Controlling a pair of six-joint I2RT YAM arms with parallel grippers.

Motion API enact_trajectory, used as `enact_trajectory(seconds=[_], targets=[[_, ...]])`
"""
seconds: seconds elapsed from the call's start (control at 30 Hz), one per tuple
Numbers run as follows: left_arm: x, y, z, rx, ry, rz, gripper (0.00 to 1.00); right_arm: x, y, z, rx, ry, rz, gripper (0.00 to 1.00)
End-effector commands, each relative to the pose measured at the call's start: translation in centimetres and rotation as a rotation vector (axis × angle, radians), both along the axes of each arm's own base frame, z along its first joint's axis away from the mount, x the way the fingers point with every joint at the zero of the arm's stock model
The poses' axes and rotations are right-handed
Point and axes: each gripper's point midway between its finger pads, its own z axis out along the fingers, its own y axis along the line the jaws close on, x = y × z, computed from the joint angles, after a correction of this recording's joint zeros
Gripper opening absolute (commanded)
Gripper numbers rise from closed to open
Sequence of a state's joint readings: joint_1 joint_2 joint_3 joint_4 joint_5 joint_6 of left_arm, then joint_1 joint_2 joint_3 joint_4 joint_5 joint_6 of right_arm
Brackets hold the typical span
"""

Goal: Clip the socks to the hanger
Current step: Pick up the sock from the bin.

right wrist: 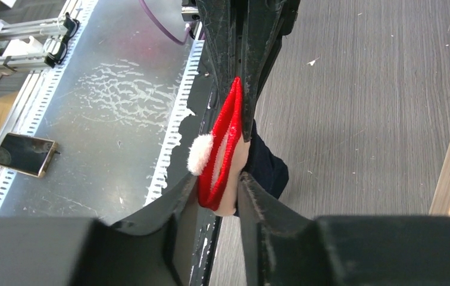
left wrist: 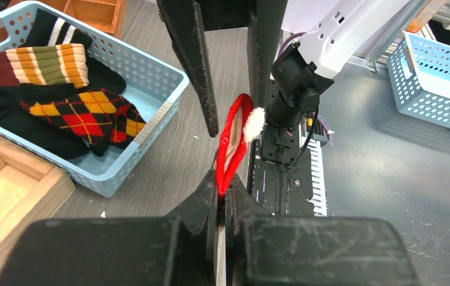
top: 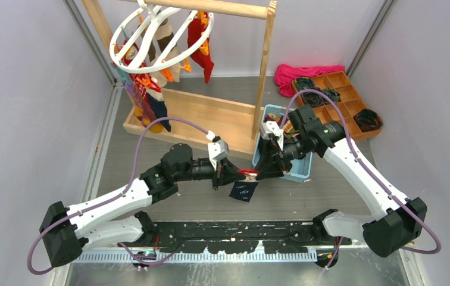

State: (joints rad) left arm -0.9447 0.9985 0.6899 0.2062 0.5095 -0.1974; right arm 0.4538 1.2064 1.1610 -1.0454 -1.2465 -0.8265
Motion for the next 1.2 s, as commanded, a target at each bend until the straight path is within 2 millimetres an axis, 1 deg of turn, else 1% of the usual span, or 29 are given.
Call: enact_trajectory(seconds=[0.0,0.13,0.2,0.23,0.33,0.4,0.53,0.57,0.63,0.7,0.73,0.83,0.87,0.9,0.97,1.07,1.1,1.17], targets=[[0.0,-0.3,2.3,-0.046,-0.040,-0.021,0.00,-0.4,0.0,0.6,0.021,-0.045,0.014,0.29],[0.1,-0.2,2.3,-0.050,-0.038,-0.016,0.00,-0.4,0.0,0.6,0.021,-0.047,0.016,0.15],[0.2,-0.1,2.3,-0.051,-0.033,-0.013,0.00,-0.6,0.1,0.7,0.024,-0.048,0.022,0.05],[0.2,-0.1,2.2,-0.051,-0.029,-0.012,0.00,-0.7,0.1,0.8,0.025,-0.047,0.026,0.02],[0.3,-0.3,2.0,-0.059,-0.015,-0.008,0.02,-1.0,0.0,0.8,0.025,-0.046,0.038,0.01],[0.5,-0.2,1.6,-0.065,0.007,0.005,0.13,-1.2,-0.1,0.9,0.024,-0.041,0.042,0.01],[1.8,0.4,0.7,-0.106,0.074,0.069,0.36,-1.6,0.0,1.4,0.036,-0.014,0.055,0.01],[2.3,0.7,0.4,-0.125,0.103,0.088,0.39,-1.7,0.0,1.4,0.036,-0.009,0.057,0.01],[3.1,1.2,-0.4,-0.170,0.171,0.110,0.41,-1.7,0.0,1.4,0.035,-0.006,0.057,0.01],[3.8,1.3,-0.3,-0.219,0.228,0.111,0.40,-1.6,0.0,1.4,0.035,-0.001,0.057,0.01],[4.1,1.3,-0.5,-0.230,0.260,0.118,0.38,-1.6,0.0,1.4,0.037,0.003,0.057,0.01],[4.9,1.1,-1.1,-0.246,0.326,0.135,0.17,-1.6,0.2,1.5,0.040,0.022,0.058,0.01],[5.0,1.1,-1.2,-0.256,0.335,0.136,0.08,-1.5,0.3,1.4,0.038,0.026,0.056,0.01],[5.2,1.2,-1.2,-0.266,0.345,0.142,0.05,-1.4,0.3,1.3,0.038,0.031,0.053,0.01],[5.9,1.8,-1.2,-0.291,0.357,0.175,0.04,-1.2,0.5,1.2,0.036,0.038,0.048,0.01],[6.1,2.9,-1.2,-0.307,0.380,0.205,0.03,-0.9,0.7,1.2,0.029,0.054,0.043,0.01],[5.8,3.5,-0.7,-0.313,0.379,0.204,0.03,-0.7,0.7,1.0,0.015,0.050,0.034,0.01],[4.9,4.6,-0.8,-0.277,0.395,0.218,0.02,0.0,0.6,1.0,-0.020,0.025,0.009,0.01]])
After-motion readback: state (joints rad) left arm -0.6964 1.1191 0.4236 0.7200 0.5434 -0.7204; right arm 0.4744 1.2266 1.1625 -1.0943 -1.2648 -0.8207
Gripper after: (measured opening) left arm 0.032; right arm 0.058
